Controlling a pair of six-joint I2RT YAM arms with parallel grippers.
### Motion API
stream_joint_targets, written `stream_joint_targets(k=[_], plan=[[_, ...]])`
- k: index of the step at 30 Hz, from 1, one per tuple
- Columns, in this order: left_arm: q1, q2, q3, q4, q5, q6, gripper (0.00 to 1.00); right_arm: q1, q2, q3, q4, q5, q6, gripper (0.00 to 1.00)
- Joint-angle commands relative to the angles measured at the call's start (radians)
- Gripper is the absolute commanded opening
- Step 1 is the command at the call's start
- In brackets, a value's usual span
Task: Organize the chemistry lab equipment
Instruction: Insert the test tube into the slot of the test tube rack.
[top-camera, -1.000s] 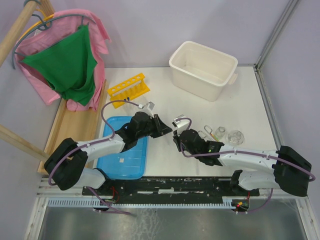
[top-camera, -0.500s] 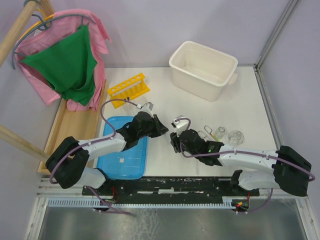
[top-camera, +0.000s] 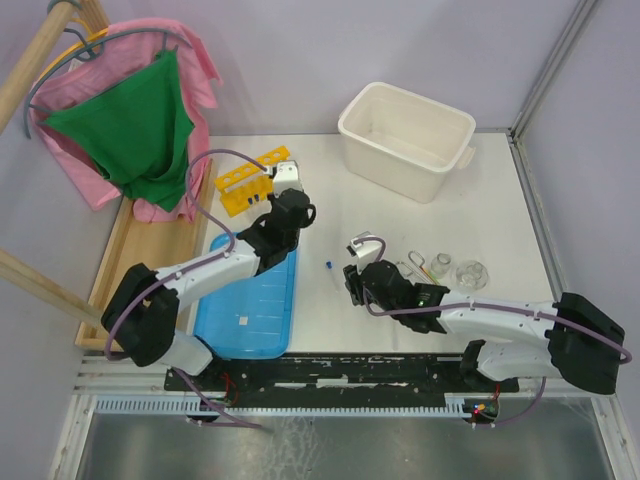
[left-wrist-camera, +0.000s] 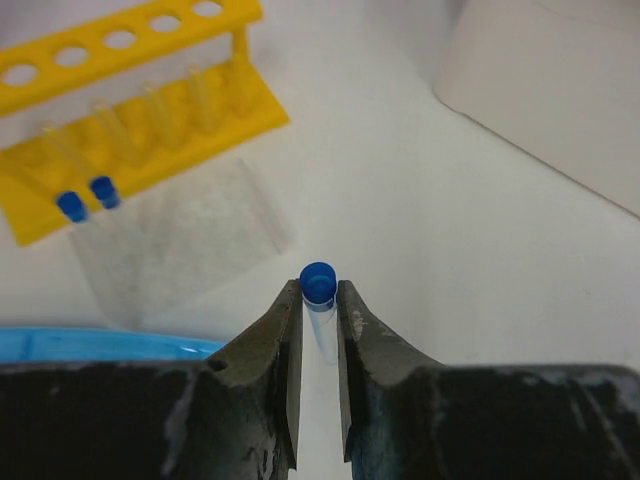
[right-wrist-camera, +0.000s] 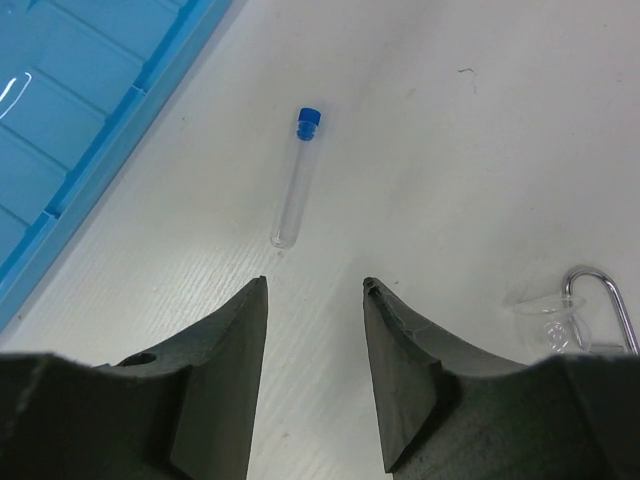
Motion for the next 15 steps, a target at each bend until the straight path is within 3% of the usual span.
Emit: stream_joint_targets(k=[1, 7, 15], plan=[[0.078, 0.065, 0.037, 0.124, -0.223, 0.216, 0.13, 0.007, 0.030, 0.011, 0.029, 0.022, 0.019, 0.51], [0.225, 0.133, 0.044, 0.198, -0.156, 0.198, 0.12, 0.005, 0.053, 0.031, 0.029, 0.021, 0.011, 0.51], [0.284, 0.230, 0.116, 0.229, -0.089, 0.205, 0.12, 0.002, 0.106, 0.081, 0.025, 0.030, -0.015, 0.52]])
